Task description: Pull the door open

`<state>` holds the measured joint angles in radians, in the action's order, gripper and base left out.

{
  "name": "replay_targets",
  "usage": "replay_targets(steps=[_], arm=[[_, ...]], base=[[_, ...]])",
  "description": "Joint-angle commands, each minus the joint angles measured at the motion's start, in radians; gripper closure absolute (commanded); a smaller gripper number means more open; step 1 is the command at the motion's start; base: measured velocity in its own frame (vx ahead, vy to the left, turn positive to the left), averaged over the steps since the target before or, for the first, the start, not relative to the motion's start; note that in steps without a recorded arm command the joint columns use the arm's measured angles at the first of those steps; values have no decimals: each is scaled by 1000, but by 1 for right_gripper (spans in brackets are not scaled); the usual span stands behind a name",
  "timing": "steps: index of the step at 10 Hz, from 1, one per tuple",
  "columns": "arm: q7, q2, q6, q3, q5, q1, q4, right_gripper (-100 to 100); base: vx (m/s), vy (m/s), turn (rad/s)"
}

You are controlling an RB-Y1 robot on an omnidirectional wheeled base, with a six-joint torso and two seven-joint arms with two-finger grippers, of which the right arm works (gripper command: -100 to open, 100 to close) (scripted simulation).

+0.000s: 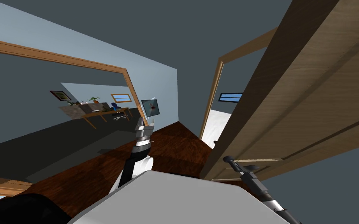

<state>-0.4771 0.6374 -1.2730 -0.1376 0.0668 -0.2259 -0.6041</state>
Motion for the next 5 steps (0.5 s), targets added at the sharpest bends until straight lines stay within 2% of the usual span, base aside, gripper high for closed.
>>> replay_targets(steps=[1, 5], arm=[[0, 5, -8, 1, 0, 1, 7, 100], [-4, 9, -25, -3, -1, 10, 27, 100]], base=[[-204, -58, 170], [-203, -74, 162]])
